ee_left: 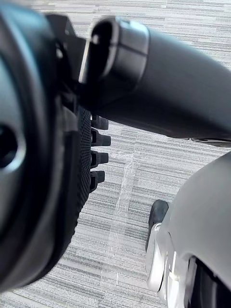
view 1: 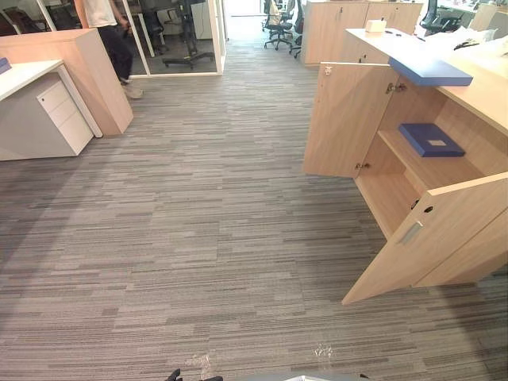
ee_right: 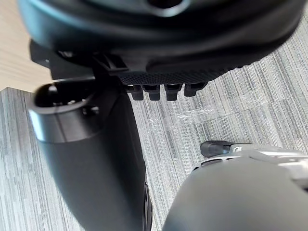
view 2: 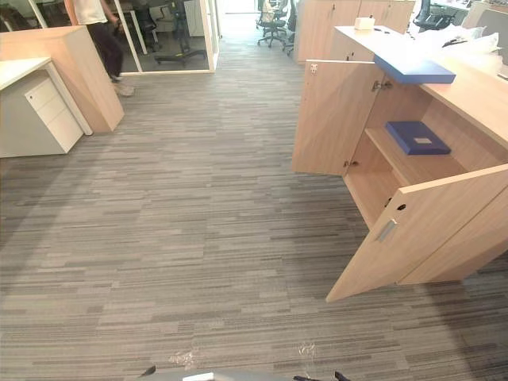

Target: Walk over to the cabinet, pick up the folder, carry it to the office cabinet, place the folder inside the office cabinet, then close the office cabinet door

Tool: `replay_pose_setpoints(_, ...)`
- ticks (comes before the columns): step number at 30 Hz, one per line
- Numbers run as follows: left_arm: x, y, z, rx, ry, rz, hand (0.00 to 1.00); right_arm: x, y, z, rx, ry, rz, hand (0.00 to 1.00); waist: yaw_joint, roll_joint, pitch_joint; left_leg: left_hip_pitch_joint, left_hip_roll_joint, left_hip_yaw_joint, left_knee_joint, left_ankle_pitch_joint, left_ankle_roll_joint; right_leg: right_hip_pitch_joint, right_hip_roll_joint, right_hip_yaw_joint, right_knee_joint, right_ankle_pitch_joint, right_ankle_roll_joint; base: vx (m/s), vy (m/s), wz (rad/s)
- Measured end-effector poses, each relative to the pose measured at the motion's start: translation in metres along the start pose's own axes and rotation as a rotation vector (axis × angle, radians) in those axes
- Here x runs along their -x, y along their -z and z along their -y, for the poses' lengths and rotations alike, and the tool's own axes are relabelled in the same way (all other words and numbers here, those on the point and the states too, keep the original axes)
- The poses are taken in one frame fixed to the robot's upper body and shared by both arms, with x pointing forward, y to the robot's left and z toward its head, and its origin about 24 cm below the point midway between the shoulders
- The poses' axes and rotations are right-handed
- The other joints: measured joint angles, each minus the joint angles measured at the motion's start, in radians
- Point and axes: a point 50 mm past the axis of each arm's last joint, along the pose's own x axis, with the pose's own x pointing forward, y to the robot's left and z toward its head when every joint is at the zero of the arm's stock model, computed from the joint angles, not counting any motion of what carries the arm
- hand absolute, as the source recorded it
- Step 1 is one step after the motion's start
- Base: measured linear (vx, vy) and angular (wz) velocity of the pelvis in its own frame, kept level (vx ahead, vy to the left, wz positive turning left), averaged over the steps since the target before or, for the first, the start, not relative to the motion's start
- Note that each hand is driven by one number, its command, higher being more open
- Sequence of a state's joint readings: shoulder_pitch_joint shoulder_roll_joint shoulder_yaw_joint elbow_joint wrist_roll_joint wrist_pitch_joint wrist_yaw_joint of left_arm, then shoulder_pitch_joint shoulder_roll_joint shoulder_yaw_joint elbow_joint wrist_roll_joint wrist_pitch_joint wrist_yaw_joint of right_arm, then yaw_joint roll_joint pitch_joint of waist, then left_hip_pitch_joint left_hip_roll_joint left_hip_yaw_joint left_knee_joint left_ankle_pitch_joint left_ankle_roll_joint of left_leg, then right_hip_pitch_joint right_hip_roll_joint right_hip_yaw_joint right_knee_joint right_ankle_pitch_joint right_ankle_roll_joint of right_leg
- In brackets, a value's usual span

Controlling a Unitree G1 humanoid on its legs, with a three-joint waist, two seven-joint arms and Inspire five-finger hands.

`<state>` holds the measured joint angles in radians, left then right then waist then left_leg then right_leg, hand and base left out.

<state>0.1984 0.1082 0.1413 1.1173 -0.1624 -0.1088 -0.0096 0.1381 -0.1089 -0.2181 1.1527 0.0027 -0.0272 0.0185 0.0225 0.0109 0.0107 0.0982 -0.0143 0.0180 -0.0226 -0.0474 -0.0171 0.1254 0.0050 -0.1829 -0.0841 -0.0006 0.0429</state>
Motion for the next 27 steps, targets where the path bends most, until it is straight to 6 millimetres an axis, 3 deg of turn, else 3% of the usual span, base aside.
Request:
replay_pose_setpoints(8, 0.000, -0.001, 0.000, 0.003, 0.006, 0.002, 1.00, -0.002, -0.013, -0.005, 0.000, -0.012, 0.037, 1.00, 0.001, -0.005, 0.014, 0.014, -0.003, 0.002, -0.031, 0.022, 0.015, -0.001, -0.002, -0.001, -0.001, 0.003, -0.002, -0.04, 0.005, 0.00)
replay_pose_setpoints(17, -0.001, -0.002, 0.000, 0.004, 0.005, 0.005, 1.00, -0.003, -0.014, -0.006, -0.002, -0.014, 0.039, 1.00, 0.001, -0.012, 0.022, 0.021, -0.005, 0.001, -0.059, 0.038, 0.026, -0.007, -0.002, -0.004, -0.004, 0.007, -0.007, -0.02, -0.001, 0.00)
replay_pose_setpoints(22, -0.001, -0.005, -0.005, 0.041, -0.017, 0.014, 1.00, -0.003, -0.018, -0.012, -0.003, -0.030, 0.051, 1.00, 0.002, -0.032, 0.031, 0.000, -0.003, 0.003, -0.054, 0.037, 0.025, -0.022, -0.002, -0.014, -0.003, 0.006, -0.009, 0.00, -0.005, 0.01)
replay_pose_setpoints(24, -0.002, -0.010, -0.009, 0.075, -0.041, 0.030, 1.00, -0.004, -0.023, -0.020, -0.009, -0.047, 0.066, 1.00, 0.003, -0.051, 0.044, -0.047, 0.000, 0.004, 0.013, 0.006, 0.018, -0.036, -0.003, -0.023, 0.003, 0.001, -0.015, 0.00, -0.011, 0.02)
replay_pose_setpoints(25, -0.002, -0.015, -0.010, 0.098, -0.051, 0.052, 1.00, -0.004, -0.028, -0.026, -0.014, -0.063, 0.081, 1.00, 0.005, -0.058, 0.060, -0.096, 0.010, 0.010, 0.124, -0.049, 0.008, -0.044, -0.001, -0.035, 0.028, -0.017, -0.034, -0.02, -0.028, -0.11)
replay_pose_setpoints(26, -0.003, -0.020, -0.008, 0.111, -0.048, 0.071, 1.00, -0.004, -0.033, -0.031, -0.022, -0.077, 0.101, 1.00, 0.016, -0.052, 0.079, -0.149, 0.033, 0.033, 0.279, -0.117, -0.017, -0.042, 0.005, -0.060, 0.057, -0.046, -0.057, -0.03, -0.026, -0.14)
replay_pose_setpoints(27, -0.003, -0.022, -0.006, 0.121, -0.045, 0.080, 1.00, -0.004, -0.036, -0.035, -0.028, -0.087, 0.110, 1.00, 0.023, -0.052, 0.086, -0.182, 0.049, 0.055, 0.374, -0.145, -0.041, -0.039, 0.007, -0.069, 0.068, -0.057, -0.061, -0.06, -0.023, -0.11)
